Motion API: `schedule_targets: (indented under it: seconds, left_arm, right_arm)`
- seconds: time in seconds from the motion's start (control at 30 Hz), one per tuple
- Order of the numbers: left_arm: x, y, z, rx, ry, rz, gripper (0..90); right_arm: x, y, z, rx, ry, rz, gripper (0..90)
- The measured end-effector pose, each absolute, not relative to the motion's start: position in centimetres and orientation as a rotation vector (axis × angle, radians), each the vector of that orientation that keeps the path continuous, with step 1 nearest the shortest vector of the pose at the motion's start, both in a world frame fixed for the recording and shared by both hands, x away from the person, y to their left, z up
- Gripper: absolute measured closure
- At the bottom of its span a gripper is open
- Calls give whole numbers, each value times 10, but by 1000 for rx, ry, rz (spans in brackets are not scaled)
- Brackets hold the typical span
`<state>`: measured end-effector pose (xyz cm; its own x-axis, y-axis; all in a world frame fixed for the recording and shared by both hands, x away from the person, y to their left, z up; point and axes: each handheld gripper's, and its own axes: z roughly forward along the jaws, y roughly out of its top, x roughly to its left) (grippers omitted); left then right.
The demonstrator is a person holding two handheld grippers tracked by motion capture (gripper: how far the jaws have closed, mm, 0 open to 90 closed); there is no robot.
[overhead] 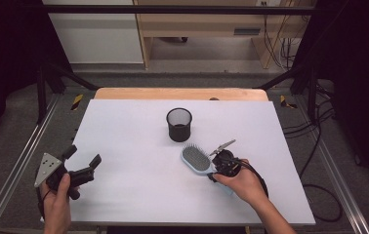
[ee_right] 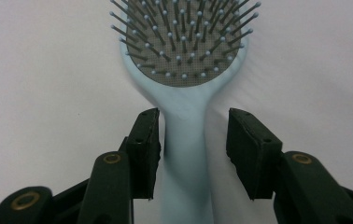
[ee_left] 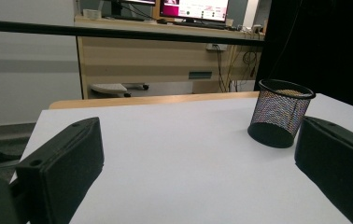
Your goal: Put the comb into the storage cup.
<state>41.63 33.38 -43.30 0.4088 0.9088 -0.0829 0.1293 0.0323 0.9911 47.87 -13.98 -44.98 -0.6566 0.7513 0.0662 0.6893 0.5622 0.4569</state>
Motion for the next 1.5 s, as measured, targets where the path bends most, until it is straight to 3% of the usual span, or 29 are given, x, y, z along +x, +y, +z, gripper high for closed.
schedule_targets:
  seconds: [0.63,0.93,1.5]
  left_arm:
    - [417,332,-433,1436,991,792,12]
    - [416,331,-433,1441,986,798,12]
    - [413,324,-431,1456,995,773,10]
  right_arm:
    - [479,-134,-455,1175,2682,653,686]
    - [474,-137,-453,1107,2661,661,695]
    - [461,-161,-415,1036,2381,1043,695]
